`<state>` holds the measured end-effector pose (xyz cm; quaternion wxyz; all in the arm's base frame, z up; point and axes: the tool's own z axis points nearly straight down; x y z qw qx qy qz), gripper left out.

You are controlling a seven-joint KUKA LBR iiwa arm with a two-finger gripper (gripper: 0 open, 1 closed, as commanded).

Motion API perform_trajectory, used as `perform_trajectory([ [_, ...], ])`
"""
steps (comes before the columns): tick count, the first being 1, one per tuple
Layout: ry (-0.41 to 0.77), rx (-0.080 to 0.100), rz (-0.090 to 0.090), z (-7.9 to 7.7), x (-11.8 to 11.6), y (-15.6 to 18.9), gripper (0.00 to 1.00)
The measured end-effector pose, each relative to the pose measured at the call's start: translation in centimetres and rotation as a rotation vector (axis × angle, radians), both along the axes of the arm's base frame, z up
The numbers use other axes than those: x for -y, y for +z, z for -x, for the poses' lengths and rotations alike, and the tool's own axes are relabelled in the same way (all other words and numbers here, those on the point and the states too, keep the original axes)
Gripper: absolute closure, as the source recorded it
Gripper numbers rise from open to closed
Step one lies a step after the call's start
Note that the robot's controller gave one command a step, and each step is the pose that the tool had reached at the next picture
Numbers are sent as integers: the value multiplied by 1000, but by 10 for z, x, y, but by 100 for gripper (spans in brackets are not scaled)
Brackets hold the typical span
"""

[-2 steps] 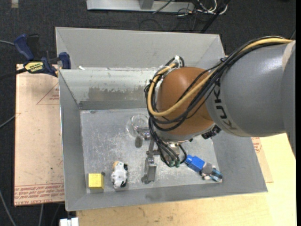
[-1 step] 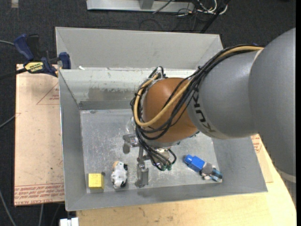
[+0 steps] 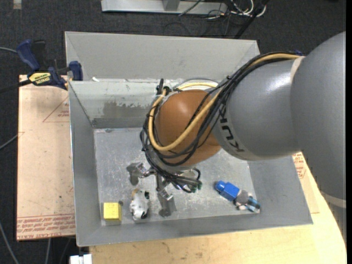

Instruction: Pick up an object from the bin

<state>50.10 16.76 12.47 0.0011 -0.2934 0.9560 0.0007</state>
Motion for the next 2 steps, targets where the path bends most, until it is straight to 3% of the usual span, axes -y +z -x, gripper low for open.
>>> perform_trajectory([
  [1,135,0,0,-2,-8,-3,0],
  [2,-151,-2,0,-2,-16,-26,0],
])
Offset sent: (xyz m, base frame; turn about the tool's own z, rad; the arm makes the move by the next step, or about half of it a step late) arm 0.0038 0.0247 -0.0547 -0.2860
